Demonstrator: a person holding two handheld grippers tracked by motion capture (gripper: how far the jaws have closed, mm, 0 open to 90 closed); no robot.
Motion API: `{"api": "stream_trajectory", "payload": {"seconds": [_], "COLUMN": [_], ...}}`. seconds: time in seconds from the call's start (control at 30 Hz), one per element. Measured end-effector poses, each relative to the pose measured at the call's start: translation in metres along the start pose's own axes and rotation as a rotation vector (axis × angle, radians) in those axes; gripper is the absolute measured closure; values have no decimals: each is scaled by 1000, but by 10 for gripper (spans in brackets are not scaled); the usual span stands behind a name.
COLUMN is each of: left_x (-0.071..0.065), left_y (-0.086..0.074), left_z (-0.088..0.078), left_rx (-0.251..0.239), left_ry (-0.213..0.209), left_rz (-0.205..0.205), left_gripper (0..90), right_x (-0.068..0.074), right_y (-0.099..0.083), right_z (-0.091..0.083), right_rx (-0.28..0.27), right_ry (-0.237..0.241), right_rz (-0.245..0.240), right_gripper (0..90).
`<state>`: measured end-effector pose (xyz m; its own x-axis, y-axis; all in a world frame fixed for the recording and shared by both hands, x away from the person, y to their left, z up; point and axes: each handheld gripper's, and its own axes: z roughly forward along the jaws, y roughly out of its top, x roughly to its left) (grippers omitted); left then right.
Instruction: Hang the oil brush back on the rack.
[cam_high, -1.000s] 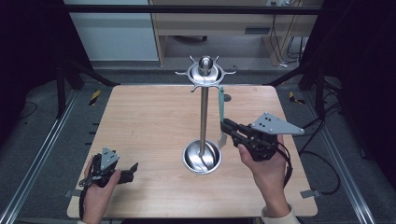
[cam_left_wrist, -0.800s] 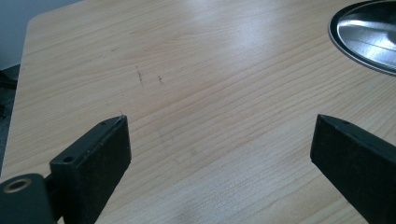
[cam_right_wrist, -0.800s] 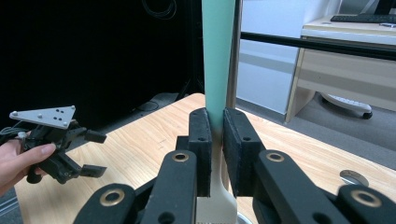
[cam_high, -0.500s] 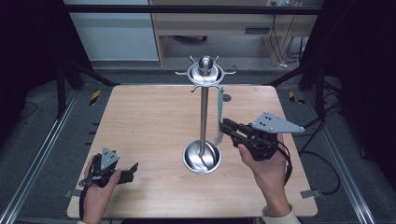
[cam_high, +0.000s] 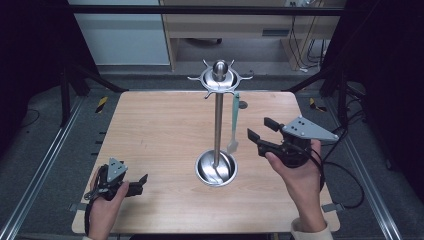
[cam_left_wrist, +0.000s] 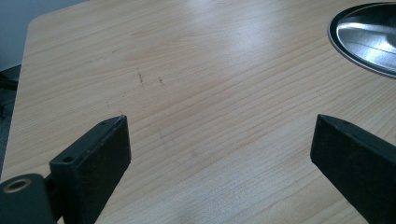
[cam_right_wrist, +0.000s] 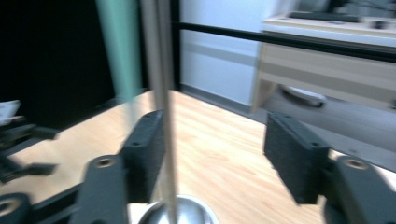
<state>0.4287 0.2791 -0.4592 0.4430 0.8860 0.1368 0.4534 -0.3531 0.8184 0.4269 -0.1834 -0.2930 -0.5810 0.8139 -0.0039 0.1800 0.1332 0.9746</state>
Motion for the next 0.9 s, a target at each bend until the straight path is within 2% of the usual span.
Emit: {"api": "stream_trajectory", "payload": {"seconds": [0.07,0.47,0.57,0.7,0.9], "left_x": [0,0,0,0,0], "left_y": [0,0,0,0,0], "left_z": [0,0,0,0,0], "left_rx": [0,-1,-2,-1,-2], "left_ry": [0,-2,-2,-3,-4], "left_rz": [0,-1,-1,0,1], "left_gripper": [46,45,45,46,45], "right_x": [-6,-25,-28,-32,-38], "right_y": [-2,-9,-13,-17,-26], "right_z": [-1,1,1,2,8], "right_rx": [0,25,19,20,47], "right_ry": [-38,-157,-165,-151,-158], "right_rz": [7,17,14,10,-7], "right_gripper": [335,140,99,72,73]}}
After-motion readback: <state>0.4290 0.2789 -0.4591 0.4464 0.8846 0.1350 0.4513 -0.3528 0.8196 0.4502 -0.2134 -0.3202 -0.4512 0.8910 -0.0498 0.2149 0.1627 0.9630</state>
